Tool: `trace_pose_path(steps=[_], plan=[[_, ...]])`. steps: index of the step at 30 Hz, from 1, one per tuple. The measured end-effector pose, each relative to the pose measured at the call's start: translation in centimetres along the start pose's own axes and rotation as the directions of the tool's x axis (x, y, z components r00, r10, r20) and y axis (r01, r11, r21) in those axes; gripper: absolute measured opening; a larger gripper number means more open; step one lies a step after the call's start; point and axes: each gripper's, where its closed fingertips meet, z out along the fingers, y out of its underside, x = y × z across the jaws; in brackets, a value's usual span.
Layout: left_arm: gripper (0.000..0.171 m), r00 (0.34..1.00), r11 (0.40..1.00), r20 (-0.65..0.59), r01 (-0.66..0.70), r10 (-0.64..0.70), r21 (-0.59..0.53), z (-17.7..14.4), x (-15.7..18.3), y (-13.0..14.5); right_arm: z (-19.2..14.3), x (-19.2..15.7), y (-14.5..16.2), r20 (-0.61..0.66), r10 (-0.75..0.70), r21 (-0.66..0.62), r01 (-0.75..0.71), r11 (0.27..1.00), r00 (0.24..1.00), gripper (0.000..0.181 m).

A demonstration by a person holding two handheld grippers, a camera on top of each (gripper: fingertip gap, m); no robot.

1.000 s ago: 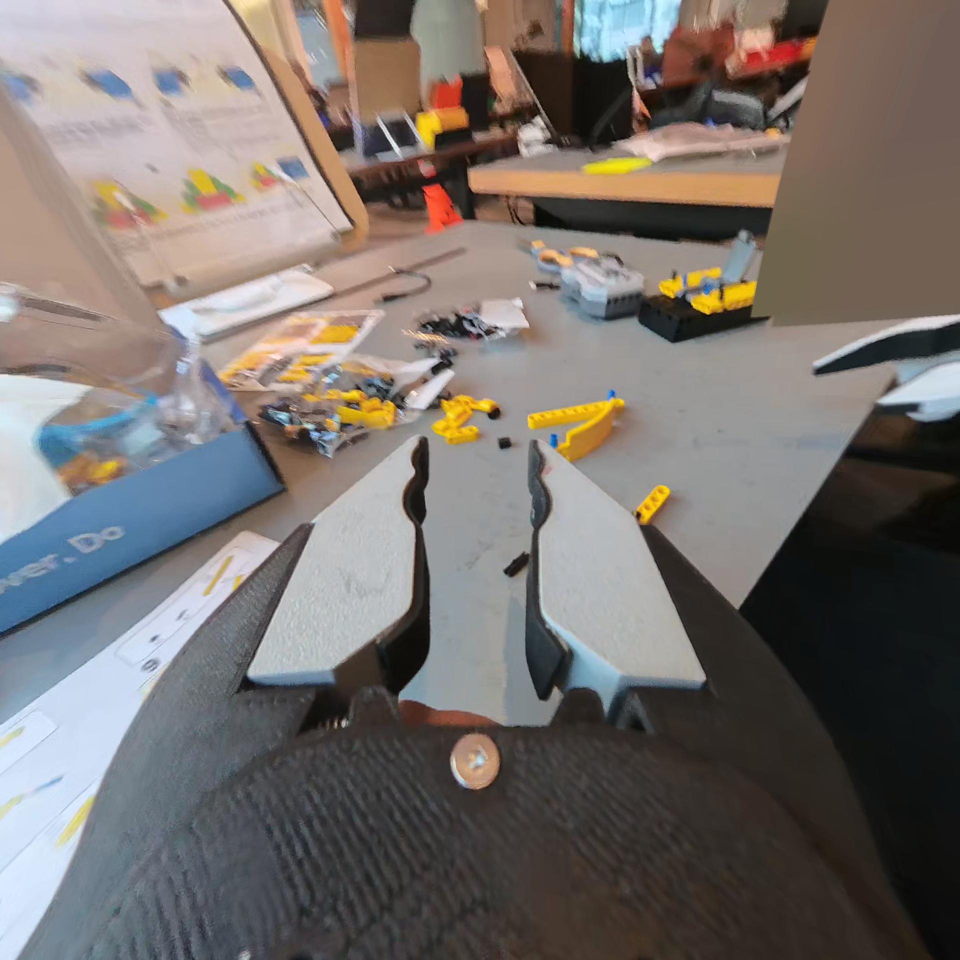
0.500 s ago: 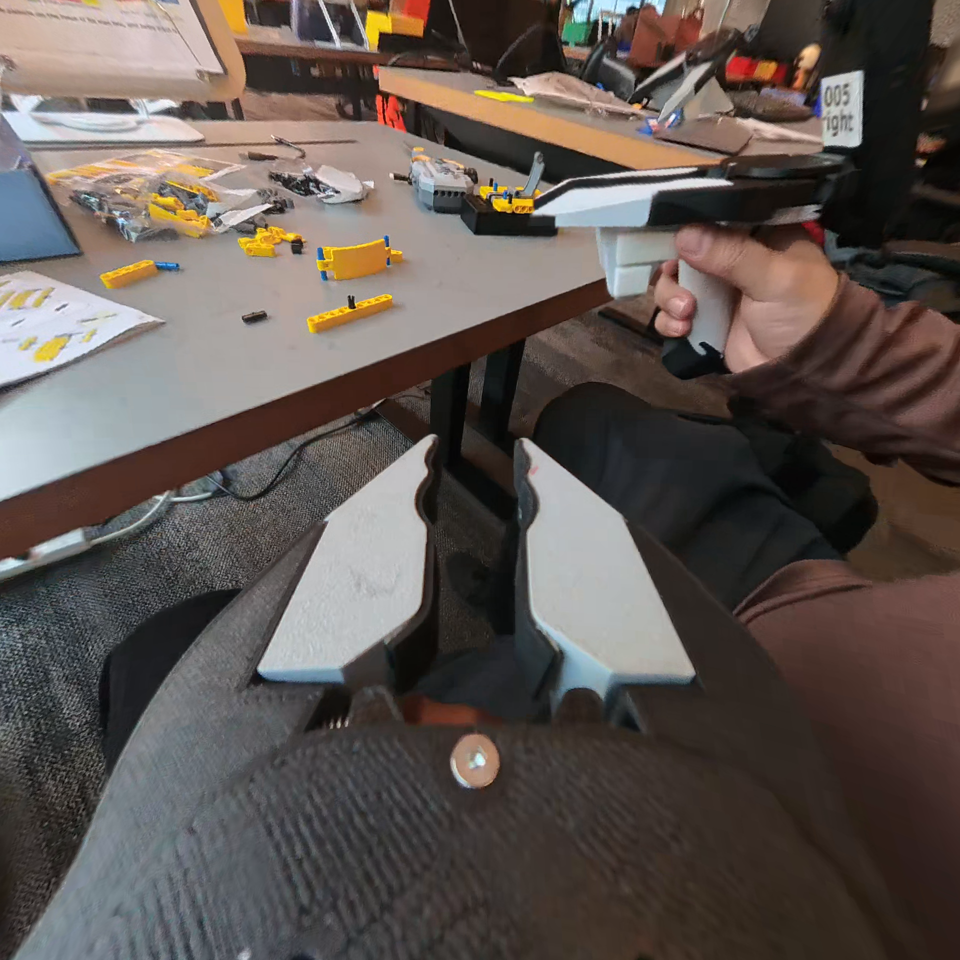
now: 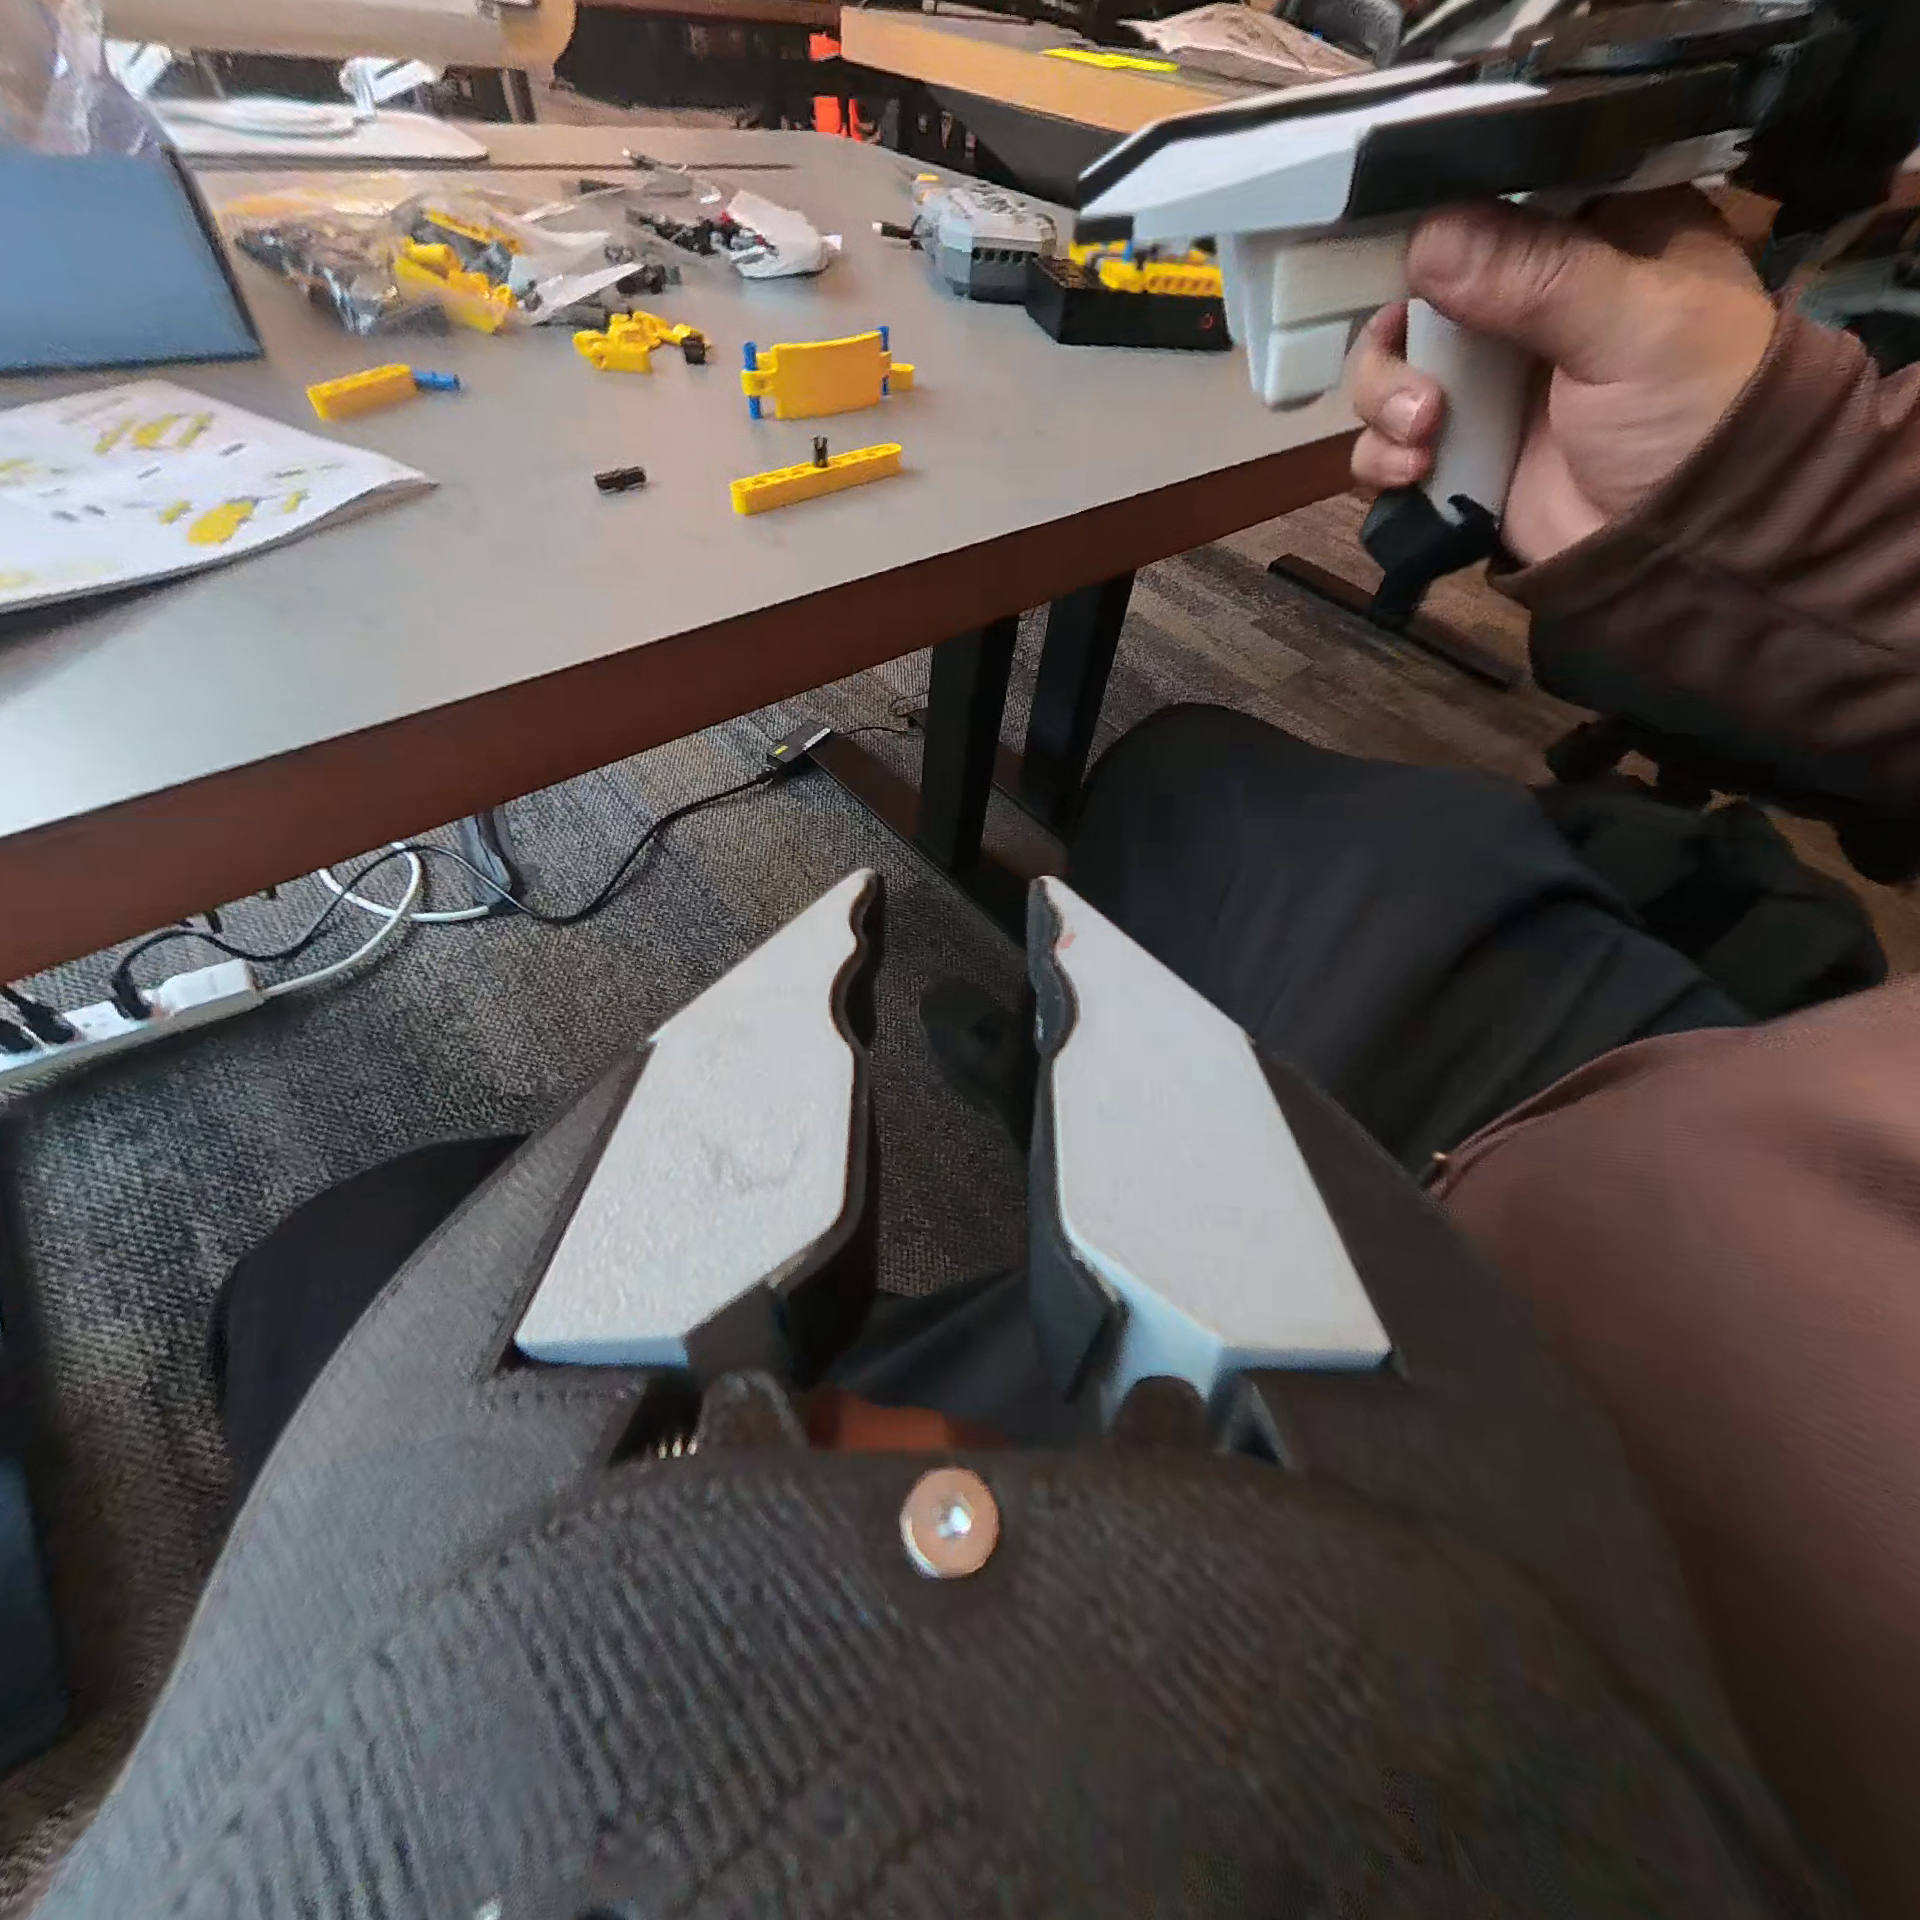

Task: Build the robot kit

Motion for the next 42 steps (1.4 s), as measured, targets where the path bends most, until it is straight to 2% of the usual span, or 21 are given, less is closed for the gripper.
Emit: trace_pose_path(steps=[4, 8, 10, 13, 15, 18, 20, 24, 27, 31, 33, 36, 38, 42], plan=[[0.024, 0.998, 0.998, 0.009, 0.058, -0.057, -0.004, 1.6, -2.2, -0.4, 2.1, 4.1, 0.2, 0.002, -0.024, -0.047, 0.024, 0.999, 1.0, 0.046], [0.026, 0.992, 0.996, -0.087, -0.091, 0.09, -0.005, 4.8, -3.9, -4.6, 5.0, 7.7, -1.1, 0.112, -0.075, -0.065, 0.083, 0.994, 0.991, 0.04], [0.026, 0.983, 0.986, -0.082, -0.164, 0.165, 0.016, 6.7, -5.8, -7.2, 6.4, 10.2, -2.2, 0.094, -0.079, -0.043, 0.083, 0.996, 0.992, 0.038], [0.027, 0.98, 0.981, -0.051, -0.191, 0.192, 0.028, 9.3, -9.0, -9.7, 8.1, 12.3, -2.7, 0.078, -0.058, -0.024, 0.06, 0.998, 0.995, 0.038], [0.027, 0.982, 0.983, -0.055, -0.183, 0.183, 0.014, 10.6, -10.5, -10.5, 9.0, 11.9, -1.9, 0.123, -0.055, -0.055, 0.063, 0.997, 0.991, 0.039], [0.031, 0.973, 0.982, -0.172, -0.168, 0.151, -0.088, 12.0, -10.1, -9.3, 9.2, 9.5, -1.2, 0.273, -0.084, -0.099, 0.114, 0.988, 0.958, 0.038], [0.031, 0.967, 0.974, -0.195, -0.191, 0.165, -0.122, 12.7, -9.8, -8.4, 8.9, 8.0, -1.0, 0.353, -0.101, -0.096, 0.143, 0.985, 0.93, 0.039], [0.023, 0.947, 0.953, -0.196, -0.279, 0.253, -0.12, 13.5, -9.0, -7.3, 9.3, 9.1, -0.7, 0.267, -0.192, -0.052, 0.213, 0.976, 0.945, 0.037], [0.022, 0.936, 0.939, -0.182, -0.323, 0.3, -0.117, 13.6, -8.9, -7.1, 9.1, 10.4, -2.2, 0.171, -0.2, 0.042, 0.196, 0.98, 0.965, 0.035], [0.02, 0.933, 0.941, -0.196, -0.325, 0.302, -0.098, 13.4, -8.7, -7.2, 9.0, 10.8, -2.3, 0.163, -0.17, 0.044, 0.165, 0.985, 0.972, 0.031], [0.021, 0.935, 0.945, -0.218, -0.308, 0.28, -0.11, 13.5, -8.6, -7.1, 9.3, 10.7, -1.7, 0.18, -0.16, -0.003, 0.163, 0.987, 0.971, 0.031], [0.025, 0.934, 0.947, -0.255, -0.29, 0.249, -0.136, 13.7, -8.2, -6.9, 10.0, 10.7, 0.4, 0.209, -0.091, -0.159, 0.126, 0.979, 0.974, 0.036], [0.025, 0.93, 0.947, -0.275, -0.29, 0.244, -0.138, 13.8, -7.9, -6.8, 10.4, 11.0, 0.9, 0.205, -0.058, -0.204, 0.101, 0.974, 0.977, 0.036], [0.022, 0.929, 0.951, -0.271, -0.291, 0.253, -0.107, 13.6, -7.8, -7.1, 11.6, 10.9, 1.7, 0.218, -0.035, -0.288, 0.099, 0.953, 0.975, 0.021]])
